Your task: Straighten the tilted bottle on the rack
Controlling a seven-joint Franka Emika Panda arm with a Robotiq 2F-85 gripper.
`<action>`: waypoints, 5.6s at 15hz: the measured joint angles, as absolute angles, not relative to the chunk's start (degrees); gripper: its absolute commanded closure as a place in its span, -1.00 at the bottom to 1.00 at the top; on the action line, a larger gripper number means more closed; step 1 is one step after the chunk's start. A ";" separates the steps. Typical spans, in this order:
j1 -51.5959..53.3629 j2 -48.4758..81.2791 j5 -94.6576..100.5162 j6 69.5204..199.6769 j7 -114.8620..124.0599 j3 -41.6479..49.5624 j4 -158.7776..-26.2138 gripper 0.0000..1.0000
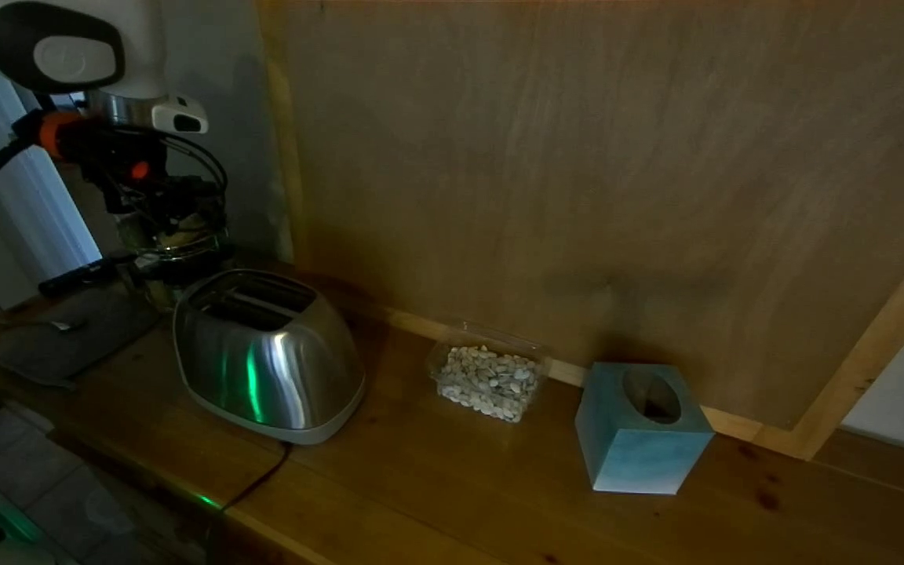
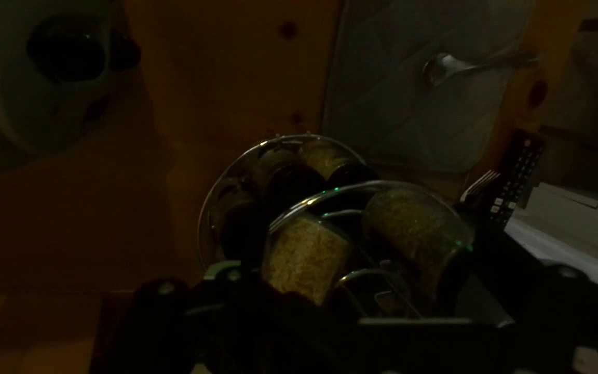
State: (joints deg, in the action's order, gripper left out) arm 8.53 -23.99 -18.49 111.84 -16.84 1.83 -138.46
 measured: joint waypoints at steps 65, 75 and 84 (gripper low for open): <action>5.03 -13.02 -23.41 106.74 -32.50 3.70 -129.35 -0.47; 5.03 -11.00 -23.38 106.28 -26.76 2.94 -130.42 -1.00; 5.00 -12.37 -23.44 103.46 -15.63 2.31 -130.36 -1.00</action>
